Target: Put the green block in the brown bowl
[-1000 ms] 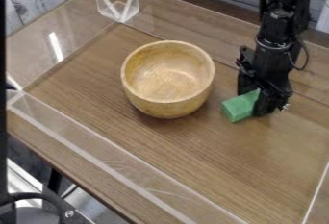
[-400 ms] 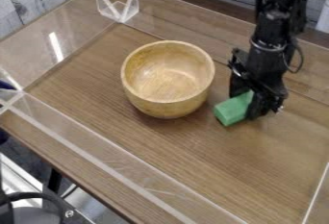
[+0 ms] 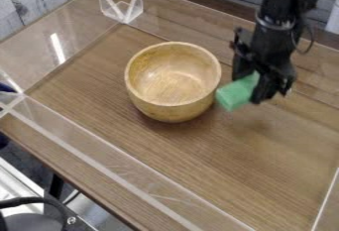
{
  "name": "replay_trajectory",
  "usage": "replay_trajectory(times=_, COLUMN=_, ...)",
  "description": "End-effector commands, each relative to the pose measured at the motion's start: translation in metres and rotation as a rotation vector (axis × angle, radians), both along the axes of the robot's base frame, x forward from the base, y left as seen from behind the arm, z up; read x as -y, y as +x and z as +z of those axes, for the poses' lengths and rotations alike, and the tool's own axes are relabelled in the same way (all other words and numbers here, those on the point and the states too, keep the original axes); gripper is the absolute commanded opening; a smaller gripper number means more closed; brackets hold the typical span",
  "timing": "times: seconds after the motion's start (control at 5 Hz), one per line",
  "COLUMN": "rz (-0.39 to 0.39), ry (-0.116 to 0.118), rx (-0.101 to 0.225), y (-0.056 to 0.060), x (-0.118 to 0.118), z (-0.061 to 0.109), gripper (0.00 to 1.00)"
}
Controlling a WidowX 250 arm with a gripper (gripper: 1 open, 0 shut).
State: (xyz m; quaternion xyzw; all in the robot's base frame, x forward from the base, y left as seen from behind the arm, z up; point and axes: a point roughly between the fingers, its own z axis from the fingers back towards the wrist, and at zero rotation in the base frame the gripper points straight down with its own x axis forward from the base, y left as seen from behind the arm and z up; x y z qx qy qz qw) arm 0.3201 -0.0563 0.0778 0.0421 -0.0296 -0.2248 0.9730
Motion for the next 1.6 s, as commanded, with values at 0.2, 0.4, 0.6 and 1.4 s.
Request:
replay_trajectory(times=0.2, rz=0.114, ry=0.015, rx=0.076, y=-0.001, x=-0.041, z=0.034, gripper=0.00)
replay_trajectory(times=0.4, rz=0.180, ry=0.022, rx=0.062, y=-0.007, x=-0.067, z=0.028, gripper=0.00)
replay_trajectory(times=0.6, rz=0.222, ry=0.027, rx=0.052, y=-0.010, x=-0.087, z=0.020, gripper=0.00)
replay_trajectory(times=1.4, rz=0.233, ry=0.016, rx=0.020, y=-0.014, x=-0.102, z=-0.005, gripper=0.00)
